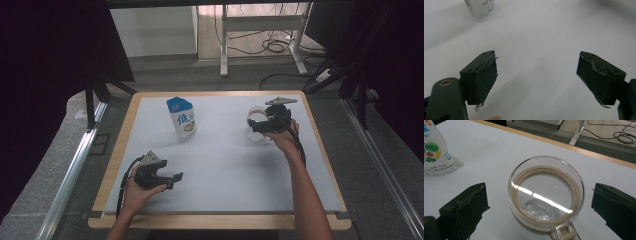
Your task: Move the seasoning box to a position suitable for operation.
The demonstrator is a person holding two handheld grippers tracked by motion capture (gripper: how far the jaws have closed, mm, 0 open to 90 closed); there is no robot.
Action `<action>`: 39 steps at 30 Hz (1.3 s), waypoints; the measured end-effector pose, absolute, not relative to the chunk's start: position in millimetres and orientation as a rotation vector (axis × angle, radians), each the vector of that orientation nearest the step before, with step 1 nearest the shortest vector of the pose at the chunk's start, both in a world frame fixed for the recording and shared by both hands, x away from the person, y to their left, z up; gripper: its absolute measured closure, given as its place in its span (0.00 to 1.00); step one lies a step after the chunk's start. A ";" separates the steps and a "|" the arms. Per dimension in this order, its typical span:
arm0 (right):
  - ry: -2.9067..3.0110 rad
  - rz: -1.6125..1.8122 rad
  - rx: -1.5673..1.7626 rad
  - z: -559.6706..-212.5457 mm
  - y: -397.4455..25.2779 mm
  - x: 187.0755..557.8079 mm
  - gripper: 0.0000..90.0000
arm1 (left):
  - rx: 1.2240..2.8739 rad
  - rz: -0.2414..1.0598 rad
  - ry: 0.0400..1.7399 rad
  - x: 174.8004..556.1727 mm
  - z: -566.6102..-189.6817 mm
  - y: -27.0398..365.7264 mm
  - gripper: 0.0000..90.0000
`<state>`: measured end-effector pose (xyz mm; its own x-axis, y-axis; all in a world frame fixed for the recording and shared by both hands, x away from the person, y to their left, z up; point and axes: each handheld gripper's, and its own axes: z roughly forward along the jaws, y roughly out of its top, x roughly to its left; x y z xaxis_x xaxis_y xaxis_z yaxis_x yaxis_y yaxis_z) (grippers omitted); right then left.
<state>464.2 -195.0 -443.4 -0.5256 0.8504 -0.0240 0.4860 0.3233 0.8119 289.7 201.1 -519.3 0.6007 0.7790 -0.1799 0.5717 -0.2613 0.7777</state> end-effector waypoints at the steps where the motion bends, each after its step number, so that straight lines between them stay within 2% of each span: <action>1: 2.152 1.076 1.201 -447.2 -193.7 470.2 0.00 | 1.959 0.301 1.074 289.7 -519.3 201.3 0.18; 14: 2.166 1.017 1.247 -468.9 -190.3 490.5 0.00 | 1.965 0.299 1.076 290.4 -521.1 201.8 0.18; 24: 2.198 1.034 1.235 -478.4 -188.1 496.0 0.11 | 1.968 0.302 1.077 290.4 -521.7 201.5 0.18; 39: 2.171 1.015 1.232 -480.2 -184.4 494.9 0.12 | 1.972 0.299 1.072 290.2 -522.0 201.2 0.18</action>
